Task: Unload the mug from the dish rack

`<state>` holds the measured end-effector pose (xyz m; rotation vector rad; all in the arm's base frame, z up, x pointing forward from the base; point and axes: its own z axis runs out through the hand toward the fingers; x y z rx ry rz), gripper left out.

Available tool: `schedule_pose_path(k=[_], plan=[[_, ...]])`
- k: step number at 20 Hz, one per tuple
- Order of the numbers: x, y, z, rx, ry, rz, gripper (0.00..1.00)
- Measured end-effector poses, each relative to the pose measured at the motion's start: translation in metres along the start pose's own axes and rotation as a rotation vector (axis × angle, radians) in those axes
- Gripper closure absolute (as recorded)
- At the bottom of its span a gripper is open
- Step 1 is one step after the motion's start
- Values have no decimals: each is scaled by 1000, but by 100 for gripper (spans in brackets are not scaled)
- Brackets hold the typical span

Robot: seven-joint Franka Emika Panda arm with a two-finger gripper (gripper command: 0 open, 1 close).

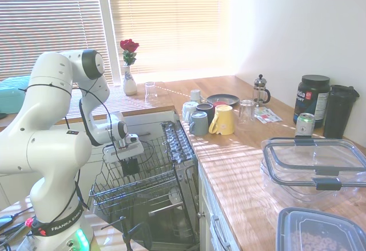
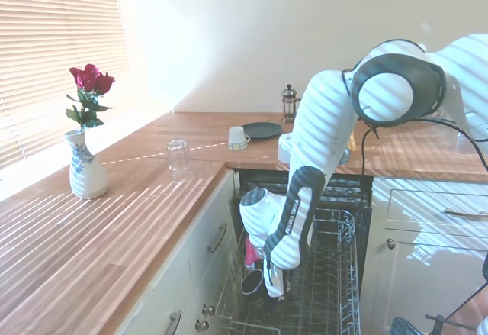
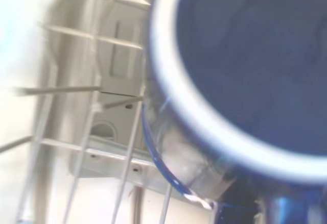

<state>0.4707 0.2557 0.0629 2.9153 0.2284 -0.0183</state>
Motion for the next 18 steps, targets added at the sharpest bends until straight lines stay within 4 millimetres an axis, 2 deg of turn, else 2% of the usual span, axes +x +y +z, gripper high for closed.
schedule_pose_path(k=[3, 8, 10, 18], plan=[[-1, 0, -20, 4, 25, 9, 100], [0, -2, -33, -3, 33, 15, 100], [3, -1, -44, -4, 39, 18, 100], [17, 13, -117, -16, 81, 67, 100]])
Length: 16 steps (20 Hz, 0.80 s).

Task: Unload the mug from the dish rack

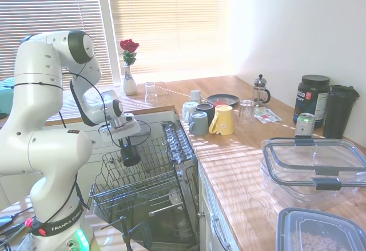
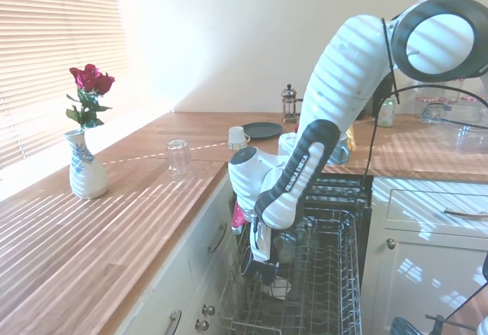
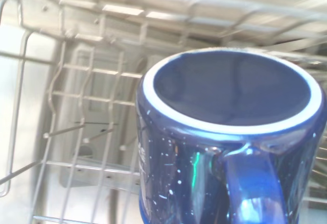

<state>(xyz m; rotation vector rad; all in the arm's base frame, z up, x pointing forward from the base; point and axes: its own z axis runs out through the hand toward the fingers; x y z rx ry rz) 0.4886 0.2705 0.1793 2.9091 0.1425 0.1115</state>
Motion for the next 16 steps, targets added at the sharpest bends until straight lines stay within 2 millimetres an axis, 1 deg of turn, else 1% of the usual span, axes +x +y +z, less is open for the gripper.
schedule_pose_path(k=[3, 6, 10, 13, 16], plan=[[8, 6, -29, 6, 19, 19, 100], [17, 10, -62, 20, 34, 43, 100], [36, 25, -106, 45, 58, 87, 100], [48, 33, -129, 56, 65, 114, 100], [58, 30, -149, 67, 71, 139, 100]])
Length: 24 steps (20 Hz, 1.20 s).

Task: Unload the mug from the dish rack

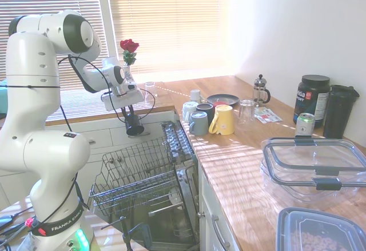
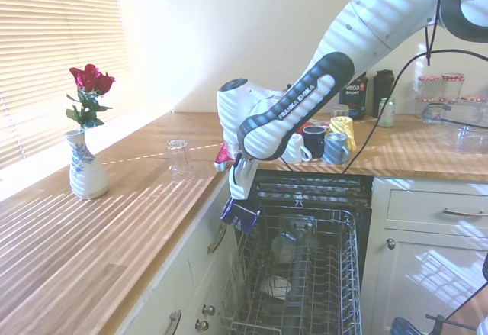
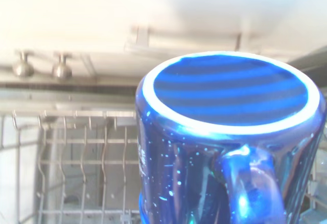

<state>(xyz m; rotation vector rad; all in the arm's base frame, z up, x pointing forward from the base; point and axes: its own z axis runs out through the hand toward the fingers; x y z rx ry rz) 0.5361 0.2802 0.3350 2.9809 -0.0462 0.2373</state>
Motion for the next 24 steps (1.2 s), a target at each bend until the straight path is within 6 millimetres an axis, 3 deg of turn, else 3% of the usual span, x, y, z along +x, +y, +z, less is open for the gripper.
schedule_pose_path(k=[5, 10, 14, 19, 24], plan=[[8, -14, -25, 12, 10, 30, 100], [20, -5, -34, 30, 11, 66, 100], [30, -1, -59, 62, 37, 110, 100], [38, -12, -105, 124, 90, 162, 100], [40, -32, -116, 159, 100, 196, 100]])
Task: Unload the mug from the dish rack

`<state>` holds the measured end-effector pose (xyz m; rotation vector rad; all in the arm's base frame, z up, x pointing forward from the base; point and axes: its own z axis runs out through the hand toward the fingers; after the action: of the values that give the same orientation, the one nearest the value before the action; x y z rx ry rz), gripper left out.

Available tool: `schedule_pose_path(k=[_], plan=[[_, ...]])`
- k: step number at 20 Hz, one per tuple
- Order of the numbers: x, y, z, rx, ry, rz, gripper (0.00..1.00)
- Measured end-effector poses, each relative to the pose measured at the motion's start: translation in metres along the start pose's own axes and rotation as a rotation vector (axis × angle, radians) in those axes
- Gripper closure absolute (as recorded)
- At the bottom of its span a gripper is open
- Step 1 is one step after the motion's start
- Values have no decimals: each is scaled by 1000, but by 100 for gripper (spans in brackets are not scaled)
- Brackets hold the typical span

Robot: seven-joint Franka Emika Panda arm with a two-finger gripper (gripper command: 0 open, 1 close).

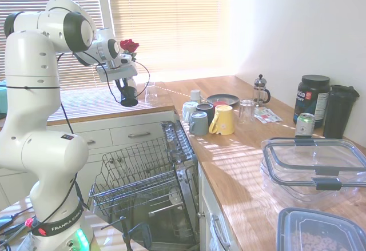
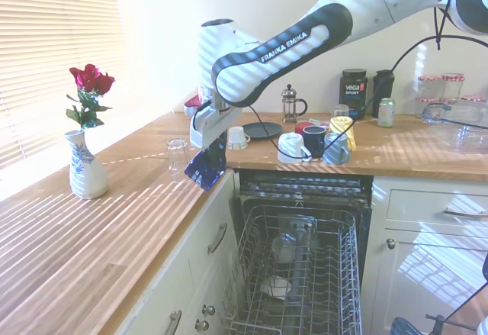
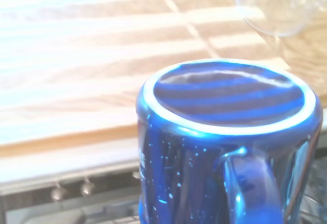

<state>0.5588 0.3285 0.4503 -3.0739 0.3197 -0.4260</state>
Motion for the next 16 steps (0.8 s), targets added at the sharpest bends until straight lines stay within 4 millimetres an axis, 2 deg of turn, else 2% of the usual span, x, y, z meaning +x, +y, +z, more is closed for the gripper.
schedule_pose_path(k=[3, 7, 12, 16], plan=[[0, -21, 9, 28, -4, 13, 100], [11, -45, 23, 85, -2, 24, 100], [19, -66, 42, 136, 8, 36, 100], [17, -79, 59, 175, 35, 45, 100]])
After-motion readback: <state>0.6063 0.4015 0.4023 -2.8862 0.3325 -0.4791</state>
